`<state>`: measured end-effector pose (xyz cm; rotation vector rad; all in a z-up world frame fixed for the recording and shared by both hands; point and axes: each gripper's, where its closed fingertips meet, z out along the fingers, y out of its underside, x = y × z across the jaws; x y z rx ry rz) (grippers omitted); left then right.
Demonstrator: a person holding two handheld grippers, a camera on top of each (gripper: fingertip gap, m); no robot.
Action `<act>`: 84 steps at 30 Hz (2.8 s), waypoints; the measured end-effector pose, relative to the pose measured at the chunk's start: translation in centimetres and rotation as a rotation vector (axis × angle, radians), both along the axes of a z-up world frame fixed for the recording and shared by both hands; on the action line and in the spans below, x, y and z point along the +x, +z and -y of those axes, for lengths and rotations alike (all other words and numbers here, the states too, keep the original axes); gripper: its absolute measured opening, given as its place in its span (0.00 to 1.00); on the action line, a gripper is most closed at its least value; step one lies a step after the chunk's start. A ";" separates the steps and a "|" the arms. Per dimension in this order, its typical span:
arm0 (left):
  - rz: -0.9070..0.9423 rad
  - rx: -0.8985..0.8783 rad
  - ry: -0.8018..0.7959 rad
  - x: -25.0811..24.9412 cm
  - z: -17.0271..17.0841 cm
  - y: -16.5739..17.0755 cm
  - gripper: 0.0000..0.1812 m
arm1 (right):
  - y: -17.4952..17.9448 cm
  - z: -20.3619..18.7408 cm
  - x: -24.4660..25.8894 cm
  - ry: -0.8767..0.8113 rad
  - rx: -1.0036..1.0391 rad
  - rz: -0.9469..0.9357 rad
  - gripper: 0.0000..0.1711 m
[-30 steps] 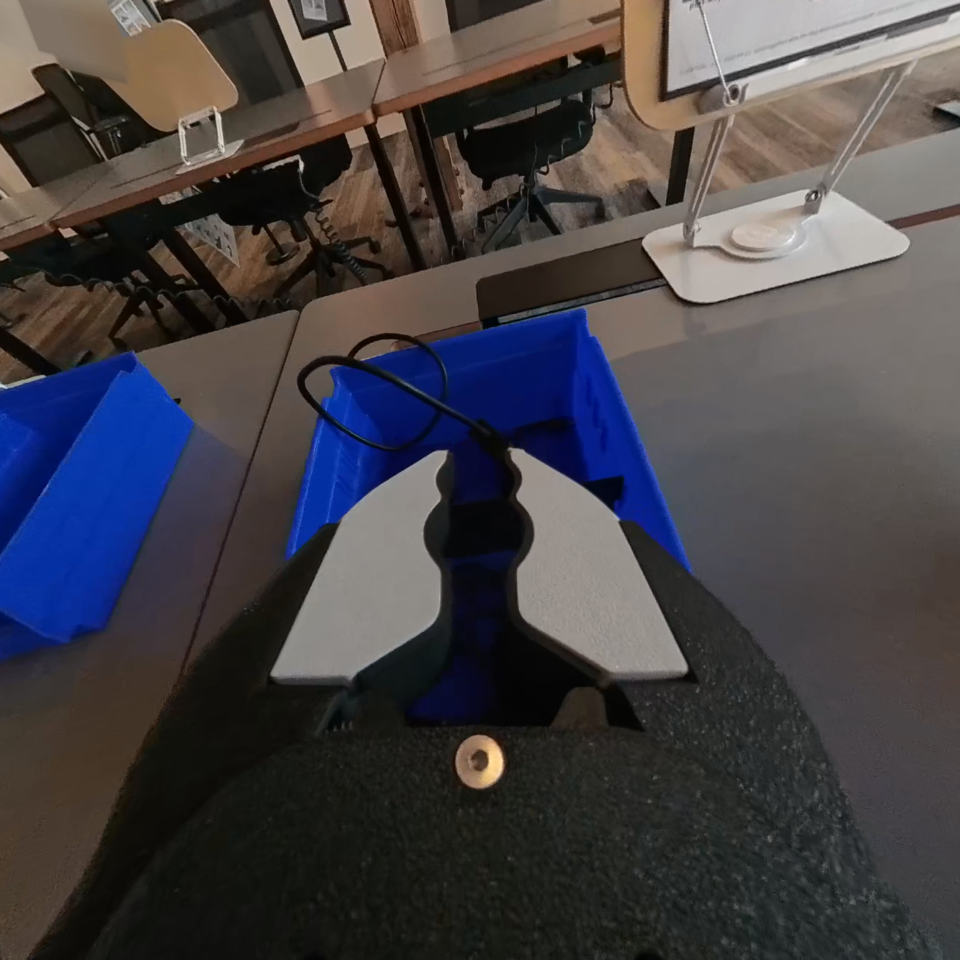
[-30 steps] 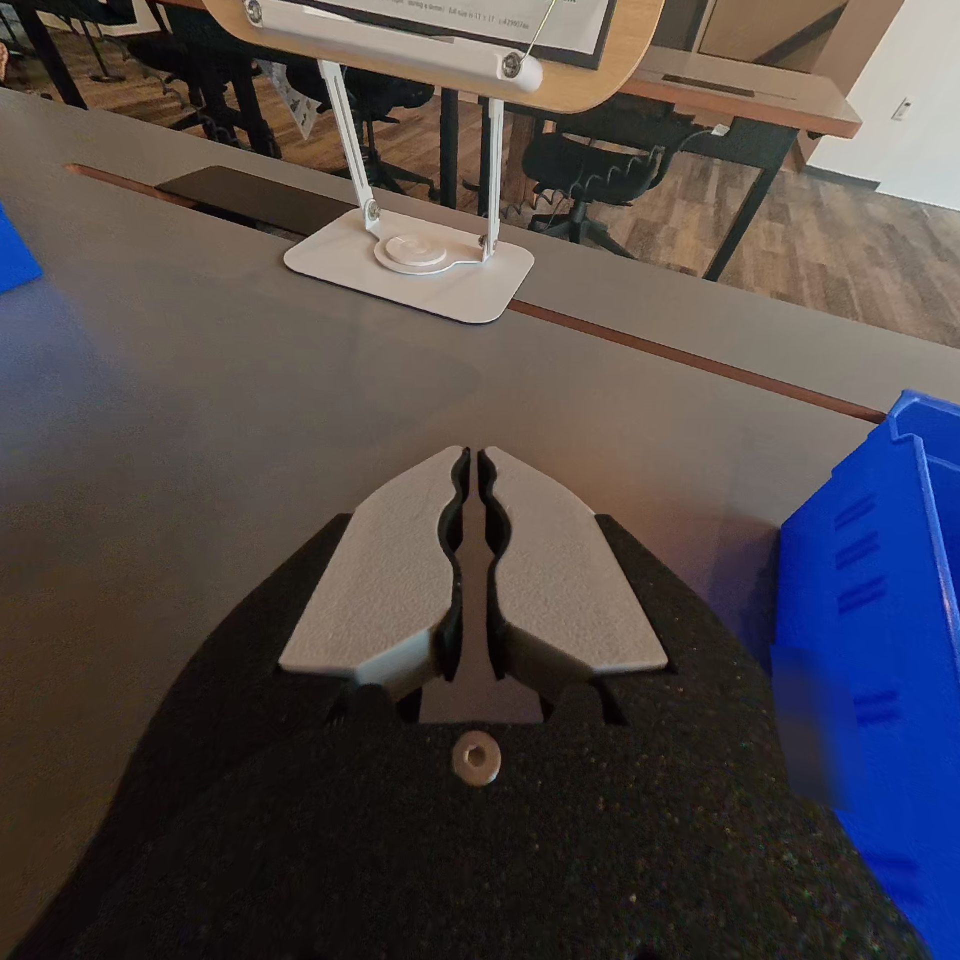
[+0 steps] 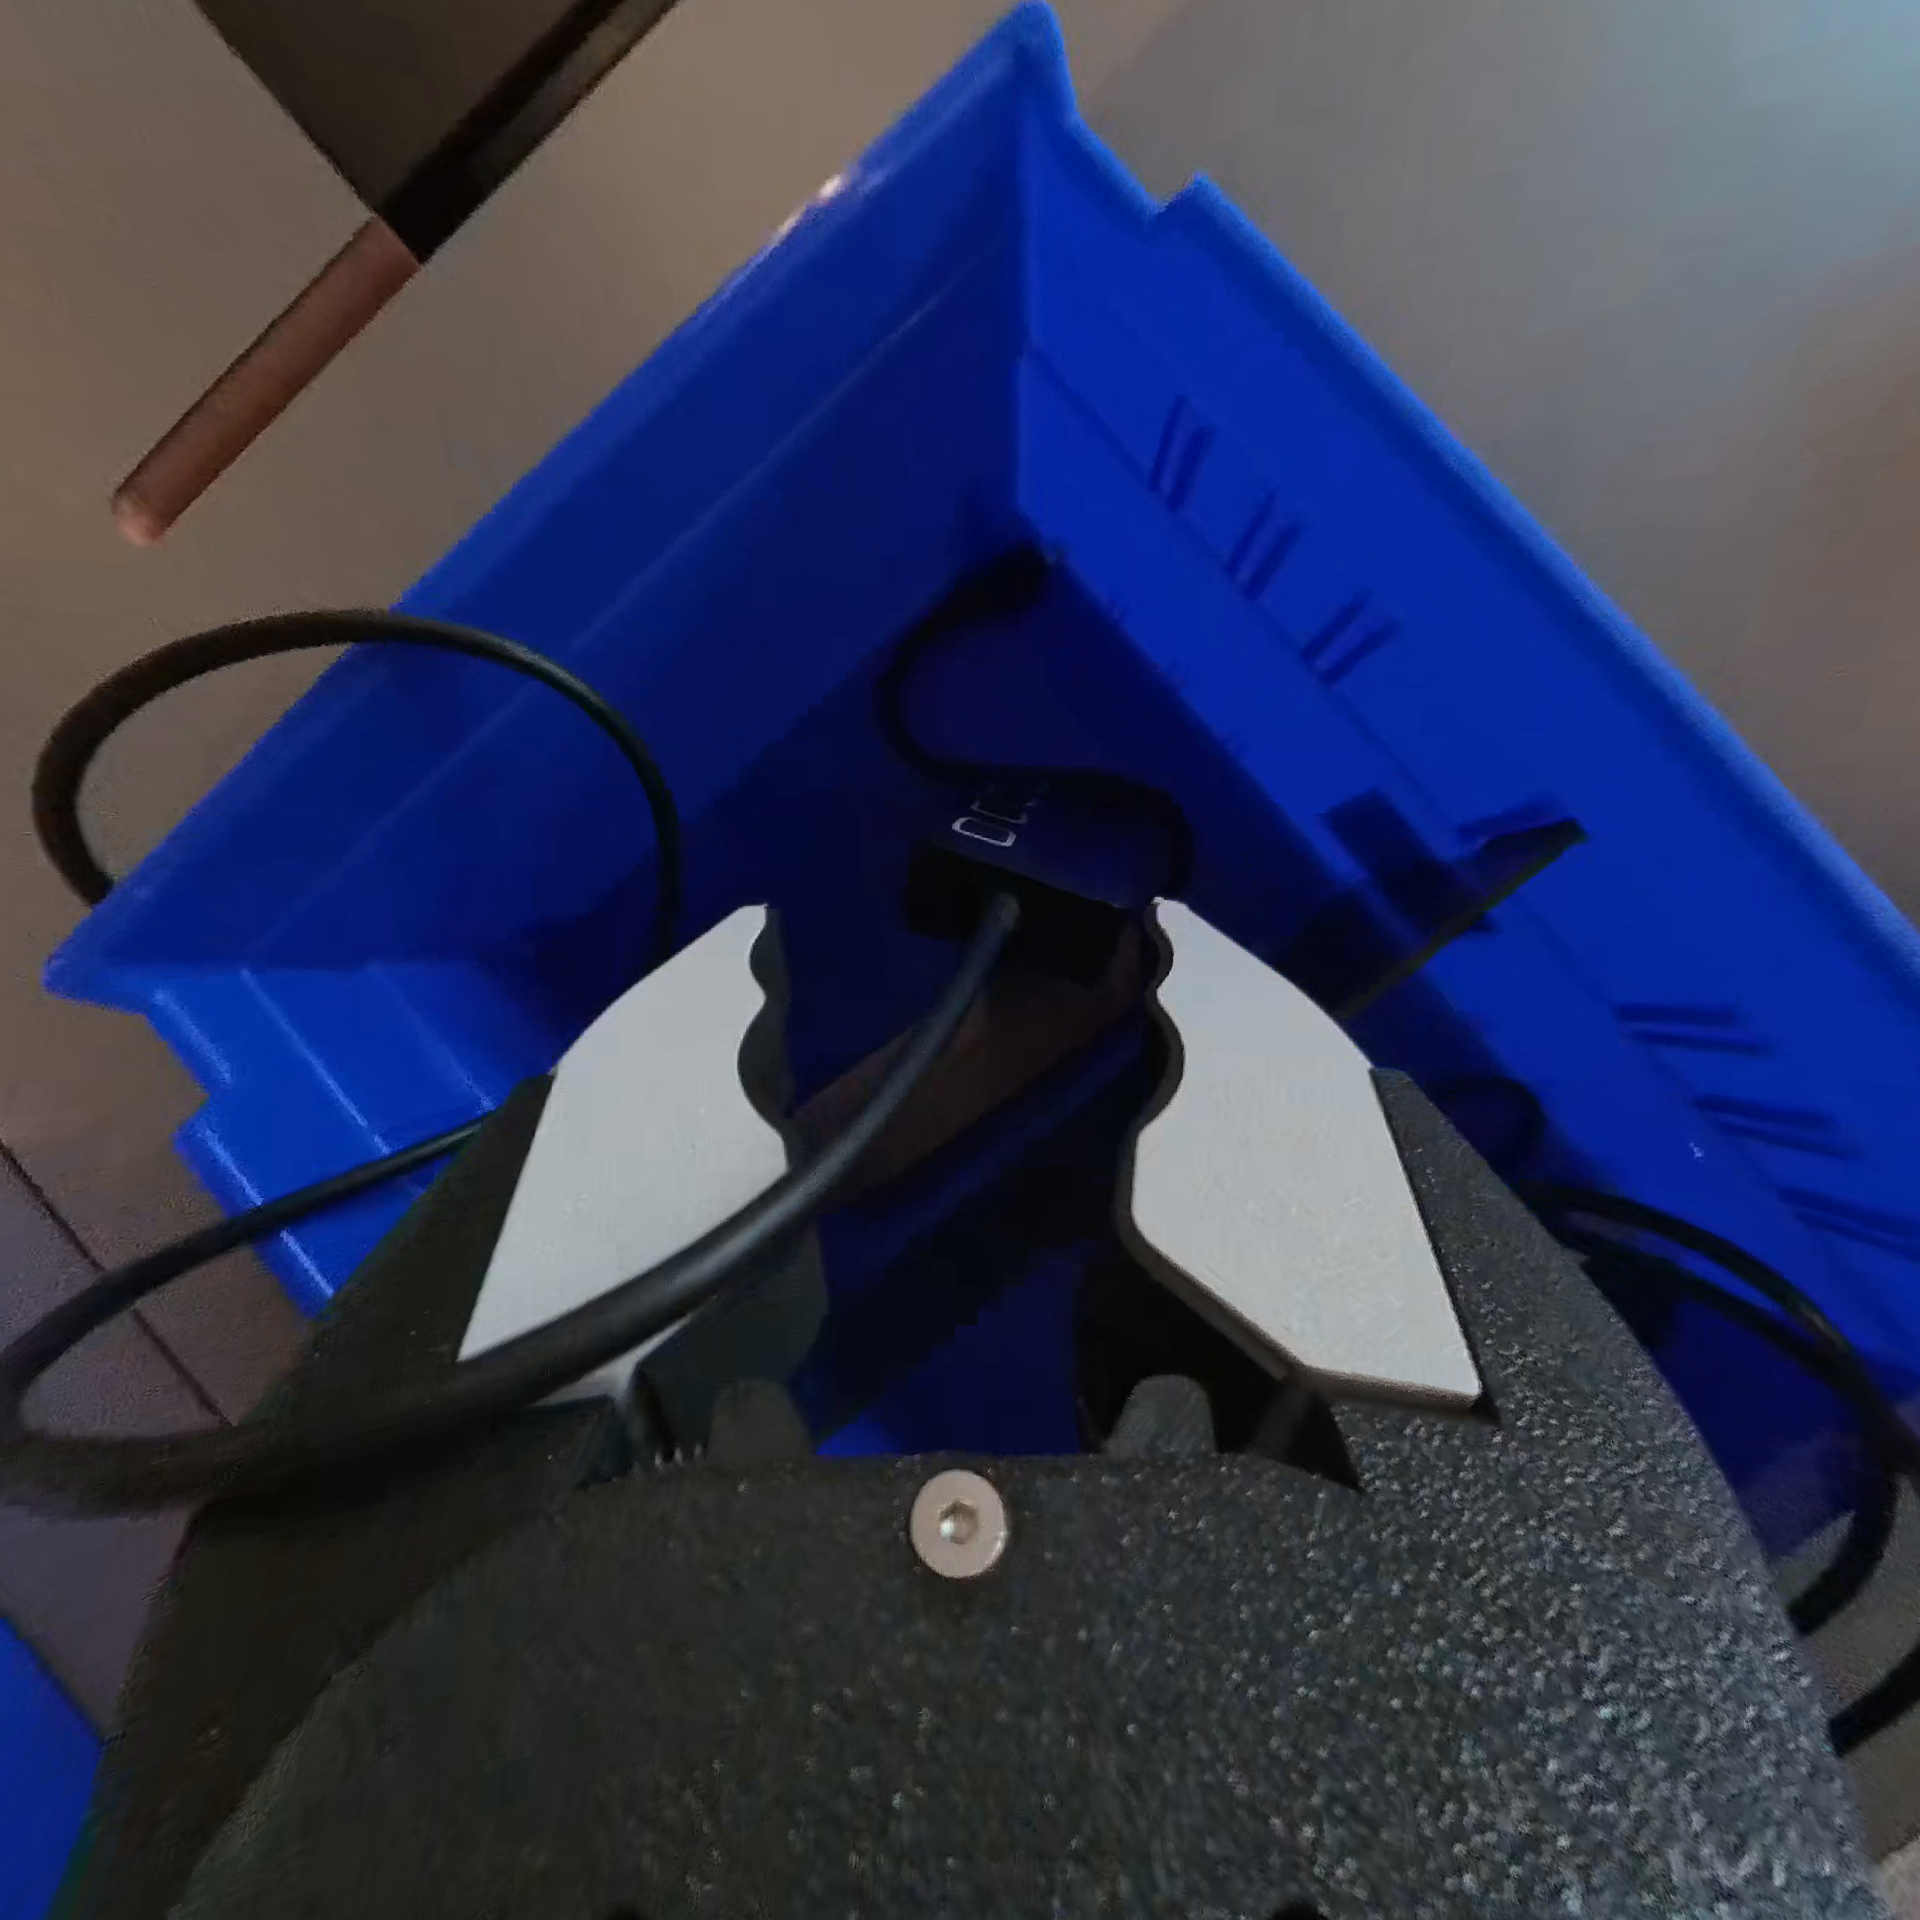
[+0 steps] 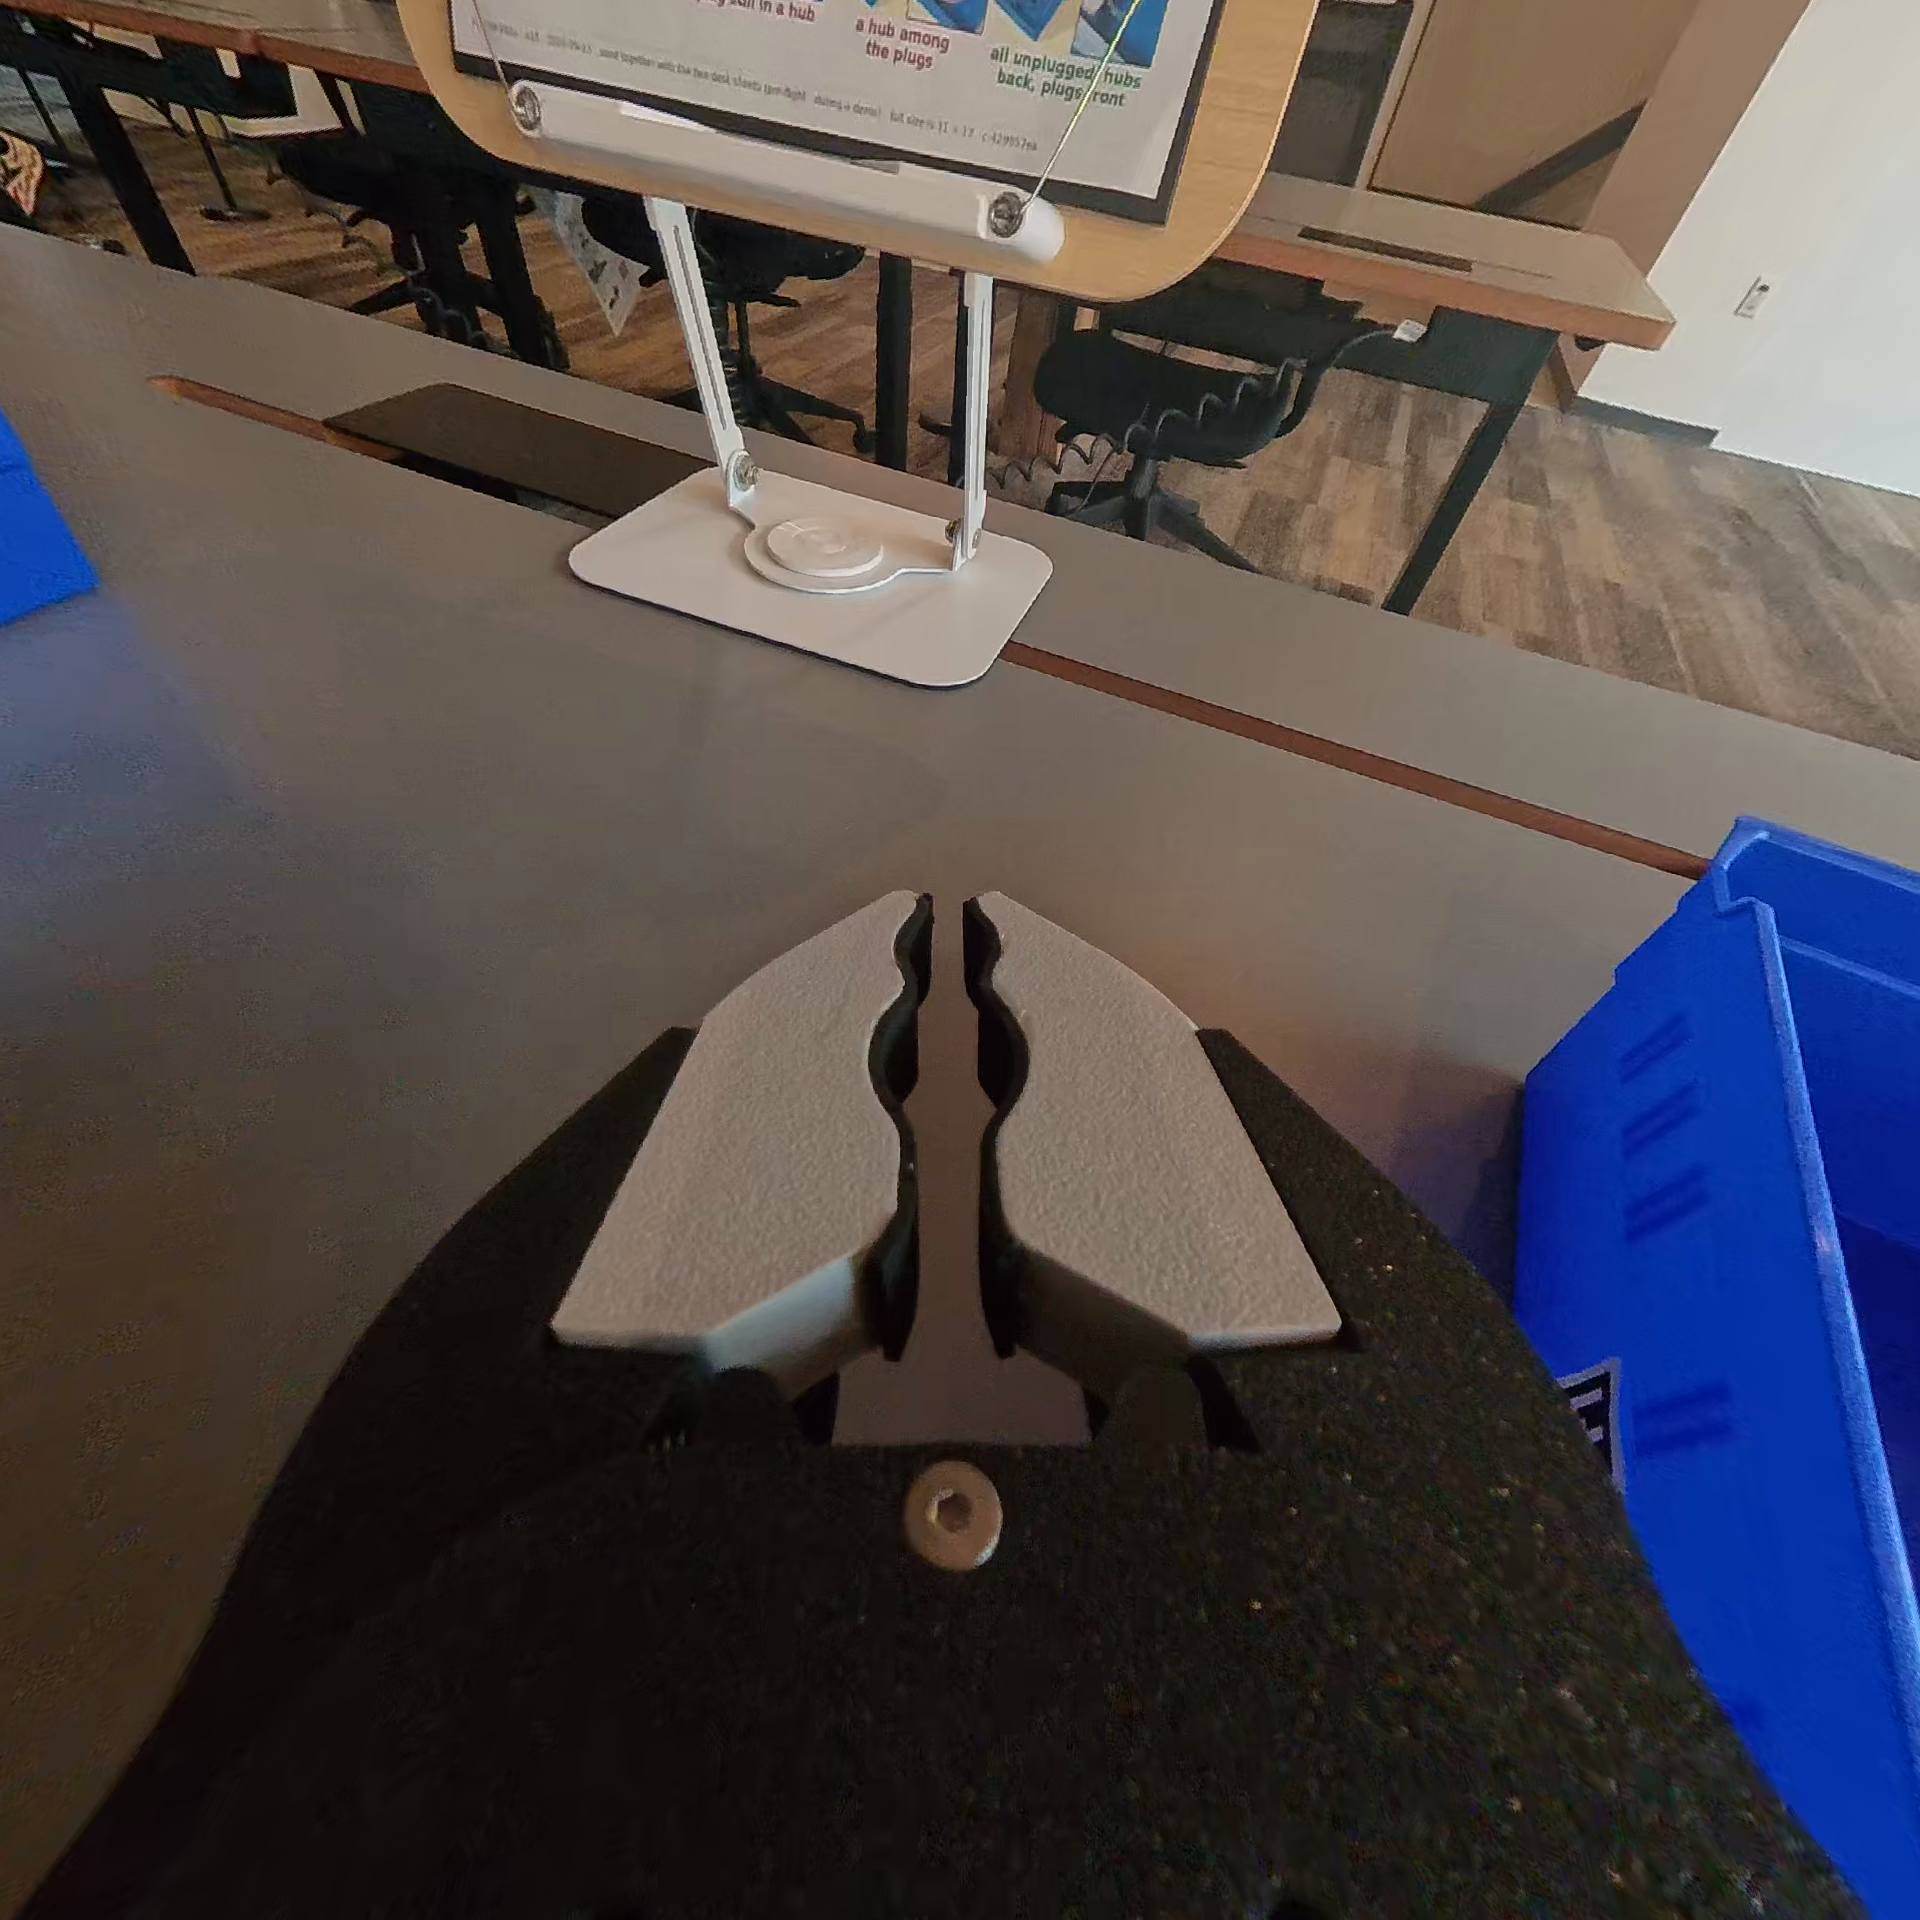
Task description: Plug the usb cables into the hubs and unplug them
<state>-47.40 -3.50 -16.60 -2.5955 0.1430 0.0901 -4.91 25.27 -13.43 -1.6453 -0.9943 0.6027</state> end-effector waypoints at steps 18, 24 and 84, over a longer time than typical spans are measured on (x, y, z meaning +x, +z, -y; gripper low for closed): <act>0.118 -0.021 -0.217 2.1 -1.3 -0.7 0.24 | -0.4 -0.1 -0.2 0.000 0.005 0.014 0.03; 0.132 0.034 -0.149 1.6 -1.4 -0.3 0.24 | -0.4 0.0 -0.3 0.002 0.006 0.016 0.03; 0.713 1.237 -0.066 22.3 -2.8 18.3 0.24 | 2.4 6.6 -4.3 0.347 0.167 -0.068 0.07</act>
